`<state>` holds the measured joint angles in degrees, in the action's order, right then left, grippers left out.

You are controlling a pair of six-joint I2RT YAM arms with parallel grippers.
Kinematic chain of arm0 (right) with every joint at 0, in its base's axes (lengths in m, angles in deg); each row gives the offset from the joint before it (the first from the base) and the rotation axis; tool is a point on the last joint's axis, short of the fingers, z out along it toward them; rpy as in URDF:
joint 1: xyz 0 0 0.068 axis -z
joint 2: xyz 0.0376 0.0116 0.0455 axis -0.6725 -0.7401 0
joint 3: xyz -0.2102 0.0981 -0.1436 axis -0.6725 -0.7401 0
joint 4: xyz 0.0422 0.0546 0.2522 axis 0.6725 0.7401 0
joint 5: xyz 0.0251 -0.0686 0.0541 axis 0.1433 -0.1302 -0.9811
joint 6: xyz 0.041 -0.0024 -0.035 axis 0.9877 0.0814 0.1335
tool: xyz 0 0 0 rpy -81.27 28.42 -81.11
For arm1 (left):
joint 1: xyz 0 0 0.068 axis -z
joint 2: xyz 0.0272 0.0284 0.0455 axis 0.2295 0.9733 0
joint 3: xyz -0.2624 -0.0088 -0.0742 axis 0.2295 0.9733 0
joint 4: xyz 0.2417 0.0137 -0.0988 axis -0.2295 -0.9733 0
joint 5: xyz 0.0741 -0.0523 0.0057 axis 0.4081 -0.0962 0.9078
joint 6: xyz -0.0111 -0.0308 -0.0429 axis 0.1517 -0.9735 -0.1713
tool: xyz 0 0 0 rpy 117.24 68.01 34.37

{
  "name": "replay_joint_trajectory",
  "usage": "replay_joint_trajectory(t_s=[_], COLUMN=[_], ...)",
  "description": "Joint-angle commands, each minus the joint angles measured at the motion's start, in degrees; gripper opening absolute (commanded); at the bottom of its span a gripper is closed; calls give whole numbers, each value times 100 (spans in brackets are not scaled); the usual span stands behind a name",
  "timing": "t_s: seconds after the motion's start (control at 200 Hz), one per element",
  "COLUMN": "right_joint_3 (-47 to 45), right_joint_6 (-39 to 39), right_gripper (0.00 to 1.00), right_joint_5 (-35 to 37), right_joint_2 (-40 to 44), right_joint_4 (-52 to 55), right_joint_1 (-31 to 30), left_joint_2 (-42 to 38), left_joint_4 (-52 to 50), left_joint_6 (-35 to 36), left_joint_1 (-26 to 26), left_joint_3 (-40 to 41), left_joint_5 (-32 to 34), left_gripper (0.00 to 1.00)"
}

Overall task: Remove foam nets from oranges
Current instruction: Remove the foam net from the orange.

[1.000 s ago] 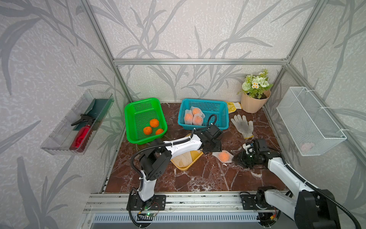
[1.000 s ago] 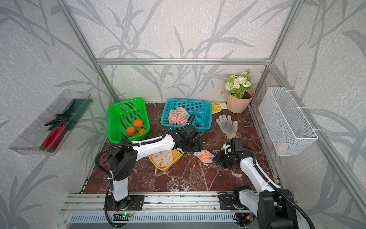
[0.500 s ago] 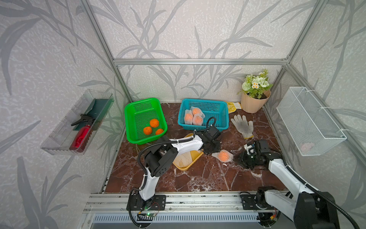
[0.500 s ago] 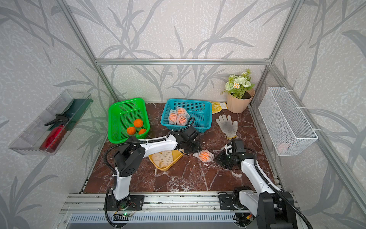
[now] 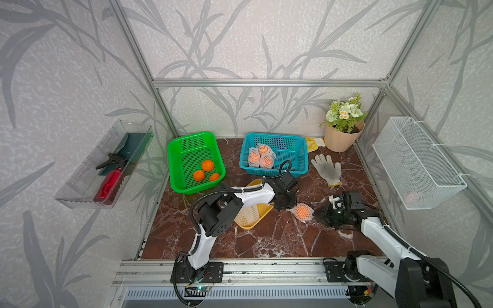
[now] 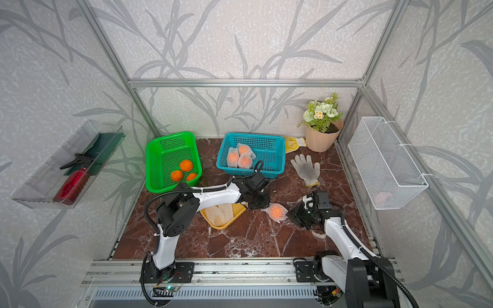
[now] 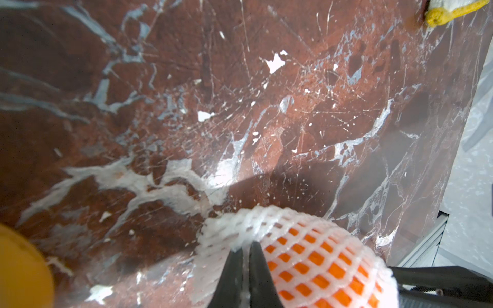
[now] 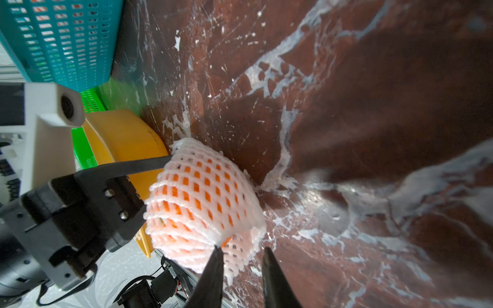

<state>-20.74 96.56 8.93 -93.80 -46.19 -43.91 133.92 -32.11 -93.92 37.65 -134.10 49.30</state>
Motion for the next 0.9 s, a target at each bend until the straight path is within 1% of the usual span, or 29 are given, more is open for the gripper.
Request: replay_joint_trajectory(t_s=[0.0, 0.15, 0.345, 0.54, 0.735, 0.895], right_joint_3=[-83, -60, -29, 64, 121, -33], right_joint_6=[186, 209, 298, 257, 229, 316], right_gripper=[26, 22, 22, 21, 21, 20], right_joint_5=[-144, -144, -123, 3, 301, 175], right_joint_2=[-79, -294, -367, -63, 371, 283], right_joint_4=[-342, -447, -567, -147, 262, 75], right_joint_1=[24, 24, 33, 110, 165, 165], left_joint_2=[232, 254, 263, 210, 194, 232], left_joint_4=[-98, -104, -113, -135, -154, -208], left_joint_6=[60, 86, 113, 130, 183, 228], left_joint_1=[-5, -11, -10, -33, -64, -63], left_joint_3=[66, 37, 28, 19, -60, -158], left_joint_5=[-62, -92, -158, -156, -195, -237], left_gripper=[8, 6, 5, 4, 2, 1])
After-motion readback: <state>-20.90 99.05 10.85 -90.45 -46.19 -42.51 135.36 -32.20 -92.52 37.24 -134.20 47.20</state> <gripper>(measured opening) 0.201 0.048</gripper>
